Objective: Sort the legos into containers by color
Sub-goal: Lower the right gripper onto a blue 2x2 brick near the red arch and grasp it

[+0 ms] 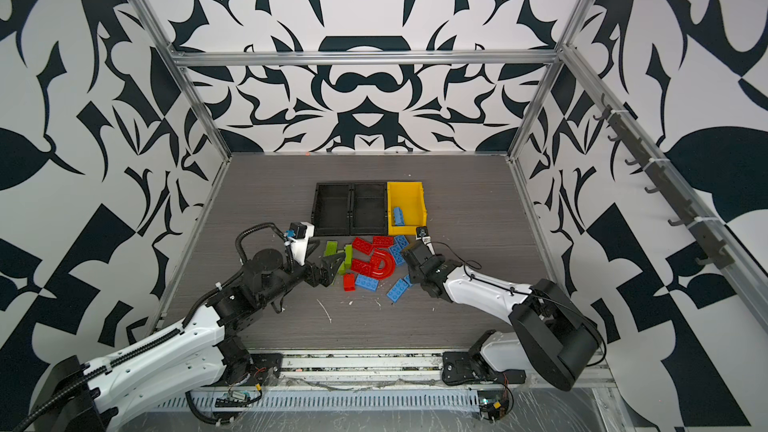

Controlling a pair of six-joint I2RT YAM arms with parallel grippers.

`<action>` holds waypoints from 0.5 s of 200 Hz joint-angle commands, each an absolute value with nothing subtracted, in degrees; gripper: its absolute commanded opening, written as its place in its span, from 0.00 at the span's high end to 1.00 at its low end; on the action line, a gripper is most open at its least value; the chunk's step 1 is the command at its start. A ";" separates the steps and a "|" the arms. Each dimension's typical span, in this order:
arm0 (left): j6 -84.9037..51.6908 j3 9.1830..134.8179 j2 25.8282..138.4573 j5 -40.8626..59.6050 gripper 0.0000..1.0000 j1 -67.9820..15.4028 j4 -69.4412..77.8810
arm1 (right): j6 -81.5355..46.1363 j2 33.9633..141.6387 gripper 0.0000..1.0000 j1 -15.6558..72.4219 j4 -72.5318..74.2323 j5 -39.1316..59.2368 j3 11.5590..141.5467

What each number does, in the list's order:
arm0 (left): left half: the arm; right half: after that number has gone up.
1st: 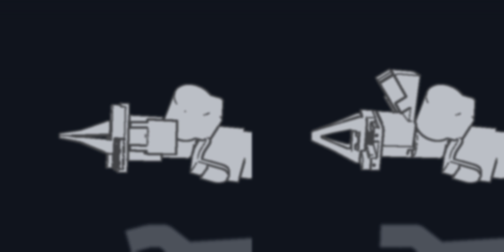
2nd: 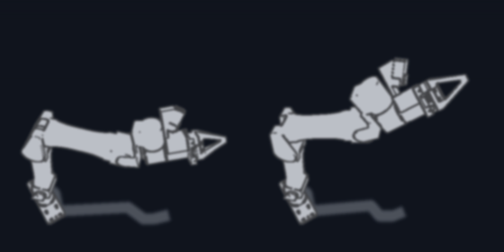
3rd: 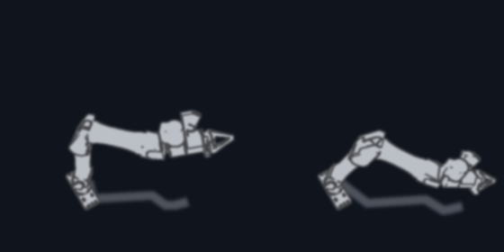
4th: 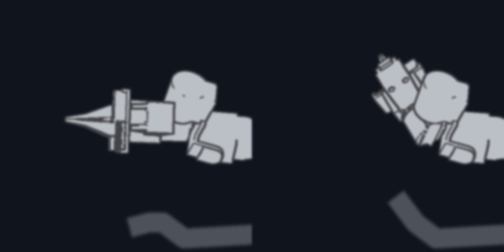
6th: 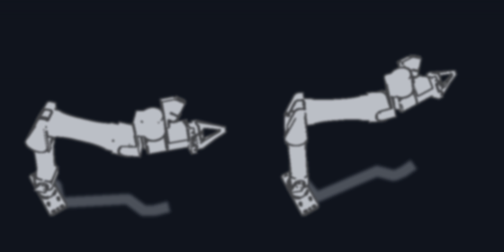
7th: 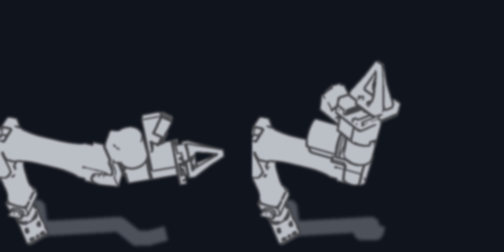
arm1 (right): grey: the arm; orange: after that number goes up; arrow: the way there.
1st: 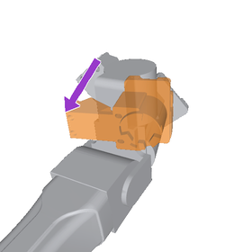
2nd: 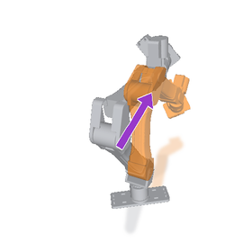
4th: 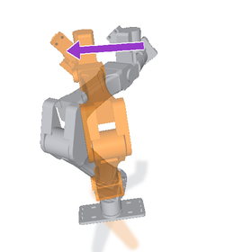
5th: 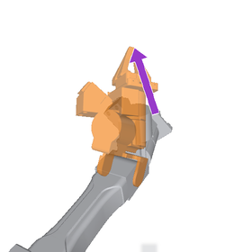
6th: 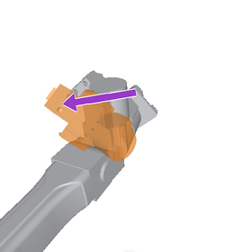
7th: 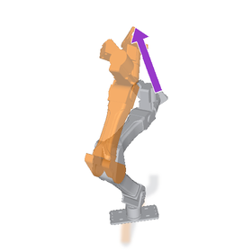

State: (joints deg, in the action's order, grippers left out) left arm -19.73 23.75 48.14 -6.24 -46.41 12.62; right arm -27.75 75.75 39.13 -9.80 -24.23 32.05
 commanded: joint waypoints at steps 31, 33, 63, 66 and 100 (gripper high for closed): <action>-20.88 23.37 47.11 -5.36 0.00 -46.58 13.99 | -31.64 74.93 0.42 42.02 -9.82 -21.76 32.94; -20.84 23.29 47.04 -5.34 0.00 -46.58 14.00 | -31.75 75.22 0.42 42.15 -9.90 -21.70 33.00; -19.71 23.55 46.46 -5.96 0.00 -46.58 13.05 | -34.63 78.98 0.41 44.75 -10.46 -22.03 32.32; -19.67 23.57 46.35 -6.24 0.00 -46.58 12.95 | -34.85 79.20 0.41 44.94 -10.38 -22.30 32.14; -19.73 22.63 45.27 -6.69 0.00 -46.58 13.95 | -36.21 77.55 0.40 45.79 -6.48 -22.67 28.77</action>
State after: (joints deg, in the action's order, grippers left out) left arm -19.88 23.73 46.46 -6.26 -46.41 12.60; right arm -34.06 78.76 45.28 -7.88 -22.85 31.42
